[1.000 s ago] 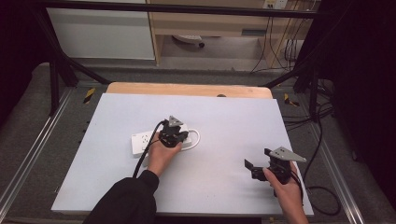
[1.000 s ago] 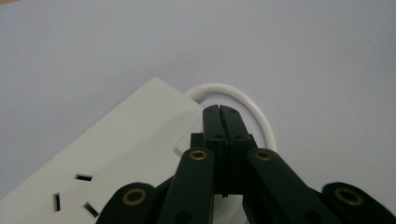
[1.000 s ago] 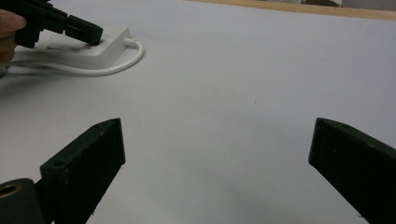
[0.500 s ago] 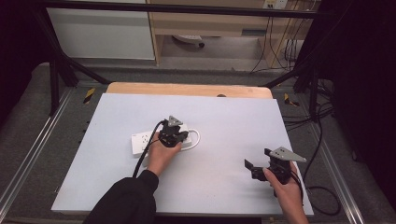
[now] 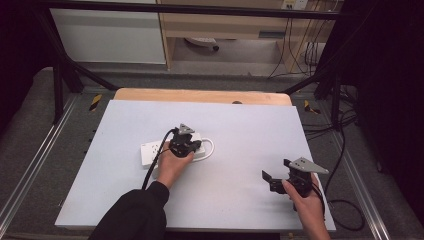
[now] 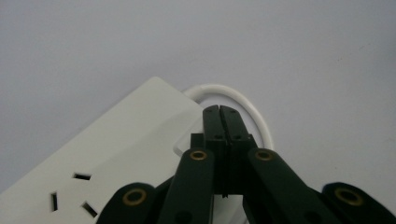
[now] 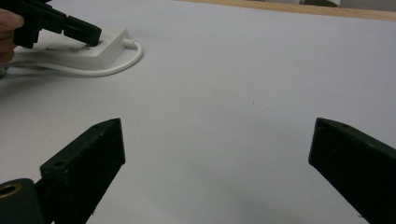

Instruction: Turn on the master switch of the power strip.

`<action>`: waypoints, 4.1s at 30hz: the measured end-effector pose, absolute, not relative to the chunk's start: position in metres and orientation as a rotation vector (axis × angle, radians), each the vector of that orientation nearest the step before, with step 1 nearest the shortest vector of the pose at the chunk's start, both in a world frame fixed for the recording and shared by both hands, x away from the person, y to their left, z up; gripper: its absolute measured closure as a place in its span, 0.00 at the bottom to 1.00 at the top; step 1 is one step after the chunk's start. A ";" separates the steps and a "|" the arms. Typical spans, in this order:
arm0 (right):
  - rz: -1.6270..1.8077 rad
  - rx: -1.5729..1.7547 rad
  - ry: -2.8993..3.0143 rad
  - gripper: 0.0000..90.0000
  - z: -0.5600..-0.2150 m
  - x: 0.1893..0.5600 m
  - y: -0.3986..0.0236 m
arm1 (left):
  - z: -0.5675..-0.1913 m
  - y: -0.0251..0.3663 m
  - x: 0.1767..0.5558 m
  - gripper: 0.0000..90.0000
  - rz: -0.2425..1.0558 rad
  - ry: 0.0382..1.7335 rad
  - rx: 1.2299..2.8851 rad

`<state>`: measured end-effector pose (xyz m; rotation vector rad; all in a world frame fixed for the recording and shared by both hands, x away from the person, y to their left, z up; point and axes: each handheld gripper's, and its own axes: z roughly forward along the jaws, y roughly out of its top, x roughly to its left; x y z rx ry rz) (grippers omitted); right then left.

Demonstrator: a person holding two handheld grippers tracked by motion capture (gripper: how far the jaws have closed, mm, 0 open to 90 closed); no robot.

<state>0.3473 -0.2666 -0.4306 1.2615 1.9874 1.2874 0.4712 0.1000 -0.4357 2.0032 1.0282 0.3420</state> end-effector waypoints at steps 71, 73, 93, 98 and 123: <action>1.288 1.256 1.984 0.04 -0.430 0.348 -0.267 | -0.420 0.108 0.461 0.51 0.349 0.994 1.914; 1.288 1.256 1.983 0.04 -0.430 0.348 -0.267 | -0.418 0.109 0.460 0.48 0.340 0.975 1.892; 1.287 1.257 1.982 0.04 -0.430 0.348 -0.267 | -0.405 0.125 0.453 0.11 0.344 1.003 1.852; 1.286 1.257 1.984 0.04 -0.430 0.348 -0.267 | -0.401 0.133 0.451 0.11 0.346 1.015 1.845; 1.297 1.250 1.987 0.03 -0.431 0.348 -0.265 | -0.388 0.182 0.429 0.08 0.393 1.022 1.801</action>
